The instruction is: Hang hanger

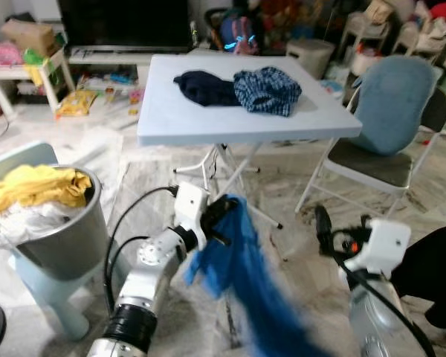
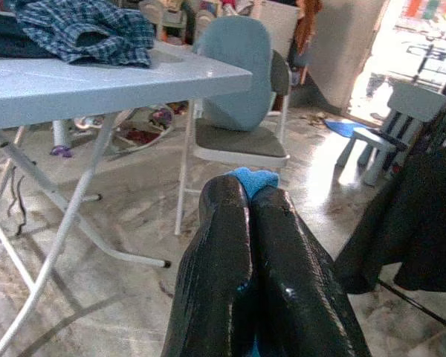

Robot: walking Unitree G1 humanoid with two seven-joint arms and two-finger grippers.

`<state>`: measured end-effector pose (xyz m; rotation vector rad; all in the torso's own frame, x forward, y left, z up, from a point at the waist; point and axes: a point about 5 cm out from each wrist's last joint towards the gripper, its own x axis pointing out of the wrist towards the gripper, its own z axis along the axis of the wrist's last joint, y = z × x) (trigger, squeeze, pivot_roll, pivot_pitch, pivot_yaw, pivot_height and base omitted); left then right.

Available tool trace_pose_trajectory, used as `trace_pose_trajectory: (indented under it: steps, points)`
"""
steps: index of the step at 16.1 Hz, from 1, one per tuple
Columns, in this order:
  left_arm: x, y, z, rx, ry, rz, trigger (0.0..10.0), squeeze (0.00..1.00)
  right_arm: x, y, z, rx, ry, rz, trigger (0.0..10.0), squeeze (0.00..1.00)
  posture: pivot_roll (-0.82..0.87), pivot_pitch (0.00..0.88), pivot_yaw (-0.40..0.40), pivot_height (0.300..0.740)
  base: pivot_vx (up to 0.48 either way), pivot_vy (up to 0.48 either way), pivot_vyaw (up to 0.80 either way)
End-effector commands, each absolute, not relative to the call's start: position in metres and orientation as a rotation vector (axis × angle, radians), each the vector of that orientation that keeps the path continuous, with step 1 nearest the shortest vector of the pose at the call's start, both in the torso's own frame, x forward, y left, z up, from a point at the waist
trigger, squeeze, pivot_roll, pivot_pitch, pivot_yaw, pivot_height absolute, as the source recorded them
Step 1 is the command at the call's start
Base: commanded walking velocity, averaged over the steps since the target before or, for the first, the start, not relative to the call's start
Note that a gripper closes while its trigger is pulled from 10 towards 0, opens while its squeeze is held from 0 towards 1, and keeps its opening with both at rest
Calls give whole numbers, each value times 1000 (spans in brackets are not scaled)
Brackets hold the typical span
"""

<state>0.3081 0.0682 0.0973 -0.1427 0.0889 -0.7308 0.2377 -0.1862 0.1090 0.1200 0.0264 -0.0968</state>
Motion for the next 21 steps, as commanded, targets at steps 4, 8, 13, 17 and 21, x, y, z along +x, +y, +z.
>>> trace_pose_trajectory:
  steps: [4,8,13,17,21]
  points:
    - [311,65,101,-152,77,-732,10000,0,238,-188,116,94,6,-88,10000,0,30,0,-57,740,184,415,0]
    - [312,64,101,-158,73,-732,10000,0,238,-187,115,88,9,-83,10000,0,32,0,-59,740,0,100,0]
    - [310,64,102,-187,62,-758,10000,0,240,-185,116,82,8,-75,10000,0,35,0,-61,740,196,0,0]
    - [308,63,100,-185,69,-763,10000,0,238,-184,114,83,15,-71,10000,0,31,0,-59,740,396,0,-658]
    - [309,62,99,-188,77,-770,10000,0,237,-184,115,79,14,-74,10000,0,26,0,-57,740,387,128,-609]
